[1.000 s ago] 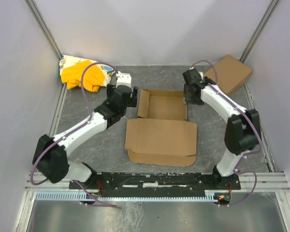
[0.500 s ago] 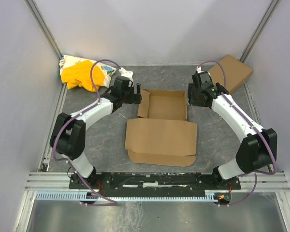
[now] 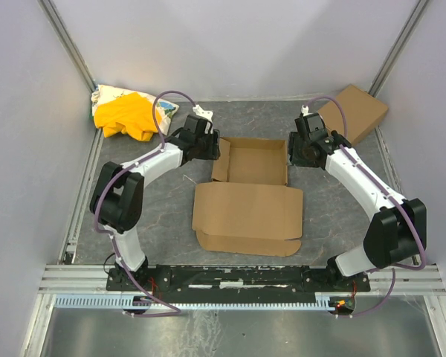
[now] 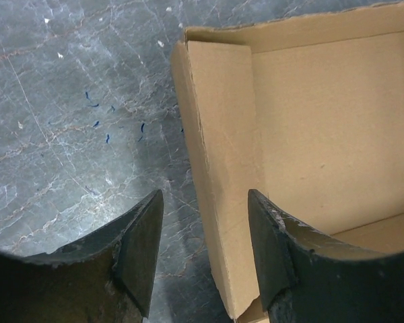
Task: Fold the paper box
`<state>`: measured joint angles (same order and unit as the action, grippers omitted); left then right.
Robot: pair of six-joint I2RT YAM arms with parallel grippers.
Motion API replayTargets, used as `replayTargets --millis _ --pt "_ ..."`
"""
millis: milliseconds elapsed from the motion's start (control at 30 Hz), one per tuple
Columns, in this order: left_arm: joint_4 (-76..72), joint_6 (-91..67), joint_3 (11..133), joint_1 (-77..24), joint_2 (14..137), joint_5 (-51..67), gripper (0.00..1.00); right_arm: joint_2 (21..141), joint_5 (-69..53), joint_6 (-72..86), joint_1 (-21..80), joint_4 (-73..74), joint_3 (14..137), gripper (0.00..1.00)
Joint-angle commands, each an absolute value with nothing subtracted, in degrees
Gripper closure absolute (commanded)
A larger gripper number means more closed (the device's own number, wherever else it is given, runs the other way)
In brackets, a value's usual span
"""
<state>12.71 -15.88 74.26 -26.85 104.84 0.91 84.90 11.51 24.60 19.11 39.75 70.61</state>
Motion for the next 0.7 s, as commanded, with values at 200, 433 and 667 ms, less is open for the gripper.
replayTargets --millis 200,433,667 --pt "17.9 -12.8 80.4 -29.2 108.7 -2.9 0.40 82.0 11.4 23.9 19.2 37.3 69.2 0.42" --pt "28.8 -5.7 89.2 -33.5 115.8 -20.7 0.75 80.8 11.8 23.4 19.2 37.3 68.4 0.42" --pt "31.5 -3.9 90.6 -35.7 117.5 -25.1 0.78 80.9 11.4 23.0 19.2 36.7 67.7 0.42"
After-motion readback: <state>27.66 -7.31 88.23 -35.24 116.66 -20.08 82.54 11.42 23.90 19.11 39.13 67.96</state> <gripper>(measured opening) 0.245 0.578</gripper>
